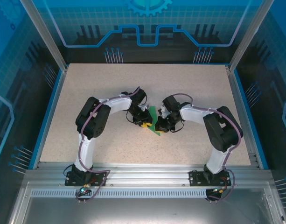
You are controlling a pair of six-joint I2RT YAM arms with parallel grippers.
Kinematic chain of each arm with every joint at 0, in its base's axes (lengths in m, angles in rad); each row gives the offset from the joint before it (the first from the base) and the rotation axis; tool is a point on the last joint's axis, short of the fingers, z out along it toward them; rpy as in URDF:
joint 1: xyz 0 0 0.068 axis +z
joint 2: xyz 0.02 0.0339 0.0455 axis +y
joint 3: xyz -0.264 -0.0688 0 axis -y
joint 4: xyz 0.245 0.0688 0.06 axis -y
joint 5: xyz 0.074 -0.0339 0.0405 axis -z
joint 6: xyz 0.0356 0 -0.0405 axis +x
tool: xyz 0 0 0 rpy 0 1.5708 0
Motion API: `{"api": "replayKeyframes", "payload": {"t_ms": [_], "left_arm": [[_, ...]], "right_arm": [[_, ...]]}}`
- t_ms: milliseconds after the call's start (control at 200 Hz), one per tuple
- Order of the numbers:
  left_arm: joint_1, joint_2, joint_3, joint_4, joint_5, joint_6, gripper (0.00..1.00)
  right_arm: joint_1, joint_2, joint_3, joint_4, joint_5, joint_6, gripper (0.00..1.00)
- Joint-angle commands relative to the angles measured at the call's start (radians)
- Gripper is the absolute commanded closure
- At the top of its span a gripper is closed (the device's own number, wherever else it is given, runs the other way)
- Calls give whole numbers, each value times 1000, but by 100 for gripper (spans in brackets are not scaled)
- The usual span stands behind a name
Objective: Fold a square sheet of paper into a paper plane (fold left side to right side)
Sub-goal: Third fold the triangle at the center of the table.
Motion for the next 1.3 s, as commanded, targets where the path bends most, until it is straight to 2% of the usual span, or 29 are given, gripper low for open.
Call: {"api": "replayKeyframes", "payload": {"t_ms": [0,245,500,645,830,1296], "left_arm": [[-6,47,-3,-66,-93,21,76],[-6,17,3,-62,-84,19,74],[-7,-105,-14,-28,-38,-2,69],[-26,-156,-58,3,16,-21,73],[-62,-144,-108,72,60,-78,79],[-67,-73,-116,105,60,-127,89]], "right_arm": [[13,50,28,-34,32,21,92],[-3,55,-32,-67,101,41,93],[-4,75,-50,-102,132,24,93],[-3,82,-51,-99,138,28,94],[2,88,-45,-98,135,31,95],[6,88,-44,-92,126,34,95]]}}
